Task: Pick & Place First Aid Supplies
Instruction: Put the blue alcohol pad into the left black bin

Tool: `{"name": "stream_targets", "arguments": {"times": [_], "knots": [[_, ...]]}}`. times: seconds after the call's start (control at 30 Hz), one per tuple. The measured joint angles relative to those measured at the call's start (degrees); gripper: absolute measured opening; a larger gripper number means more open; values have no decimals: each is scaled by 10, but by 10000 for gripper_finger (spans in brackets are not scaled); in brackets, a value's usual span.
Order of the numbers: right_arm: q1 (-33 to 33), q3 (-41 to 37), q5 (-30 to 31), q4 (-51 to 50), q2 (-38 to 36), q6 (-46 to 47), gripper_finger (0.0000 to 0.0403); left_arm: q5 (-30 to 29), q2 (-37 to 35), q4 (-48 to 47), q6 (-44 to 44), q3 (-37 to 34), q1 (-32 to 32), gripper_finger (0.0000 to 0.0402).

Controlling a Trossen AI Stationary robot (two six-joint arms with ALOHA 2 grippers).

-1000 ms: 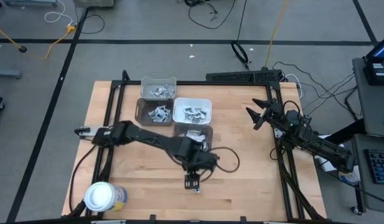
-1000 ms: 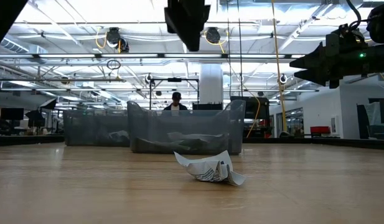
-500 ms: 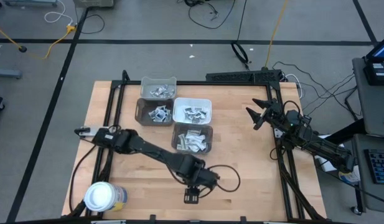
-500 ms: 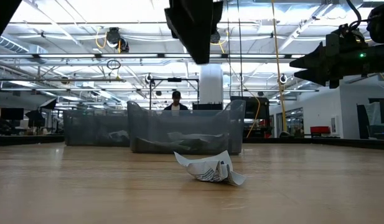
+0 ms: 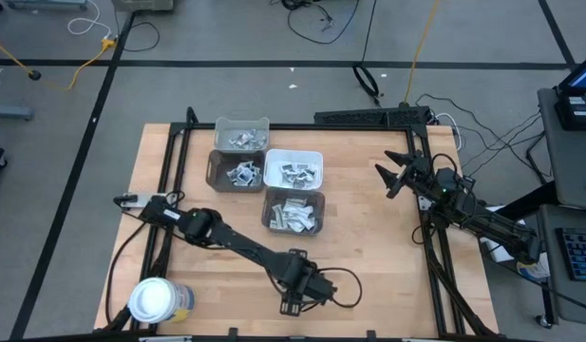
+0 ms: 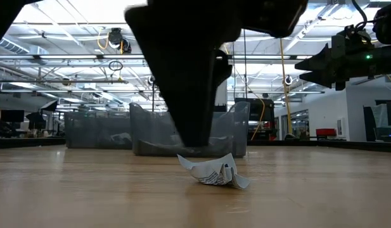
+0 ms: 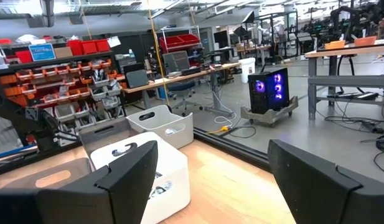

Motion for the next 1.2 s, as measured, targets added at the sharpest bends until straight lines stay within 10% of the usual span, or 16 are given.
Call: {"name": "stream_targets", "arguments": {"times": [0.87, 1.2], "knots": [[0, 0, 0, 0, 0, 0, 297, -5, 30, 58, 27, -1, -7, 235], [0, 0, 0, 0, 0, 0, 297, -5, 30, 44, 20, -1, -5, 80]]}}
